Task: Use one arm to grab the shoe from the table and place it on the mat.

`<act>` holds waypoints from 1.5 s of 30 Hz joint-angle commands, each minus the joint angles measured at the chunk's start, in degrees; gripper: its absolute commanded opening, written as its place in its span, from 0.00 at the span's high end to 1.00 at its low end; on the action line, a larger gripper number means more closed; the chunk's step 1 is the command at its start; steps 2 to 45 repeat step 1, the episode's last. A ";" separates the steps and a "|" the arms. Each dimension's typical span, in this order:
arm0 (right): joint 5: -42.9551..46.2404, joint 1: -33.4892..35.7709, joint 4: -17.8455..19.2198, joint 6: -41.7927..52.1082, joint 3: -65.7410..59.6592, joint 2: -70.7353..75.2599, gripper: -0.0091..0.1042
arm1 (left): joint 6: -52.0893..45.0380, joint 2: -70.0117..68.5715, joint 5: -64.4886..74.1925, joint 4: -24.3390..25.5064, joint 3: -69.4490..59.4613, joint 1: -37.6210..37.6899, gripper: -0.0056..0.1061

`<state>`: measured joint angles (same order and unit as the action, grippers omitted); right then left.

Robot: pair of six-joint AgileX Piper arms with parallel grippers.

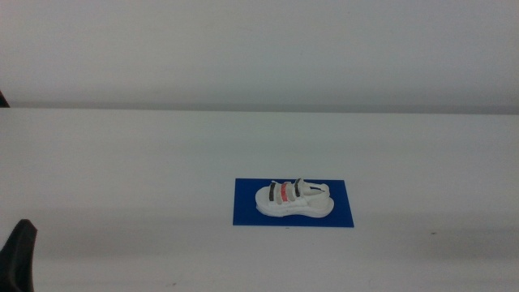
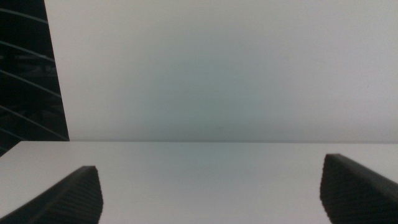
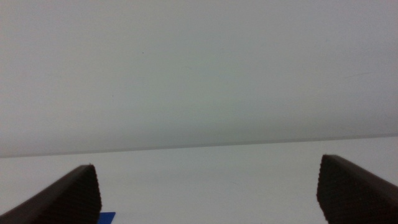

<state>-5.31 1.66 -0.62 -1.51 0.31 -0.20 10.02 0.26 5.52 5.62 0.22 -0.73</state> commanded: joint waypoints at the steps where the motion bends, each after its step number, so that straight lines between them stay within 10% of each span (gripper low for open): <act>1: 0.08 -0.50 0.62 -0.07 -2.54 2.19 0.10 | 0.33 -2.35 -0.97 -0.03 -2.44 0.24 0.11; 45: 0.08 -0.50 0.62 -0.07 -2.54 2.19 0.10 | 0.33 -2.35 -0.97 -0.03 -2.44 0.24 0.11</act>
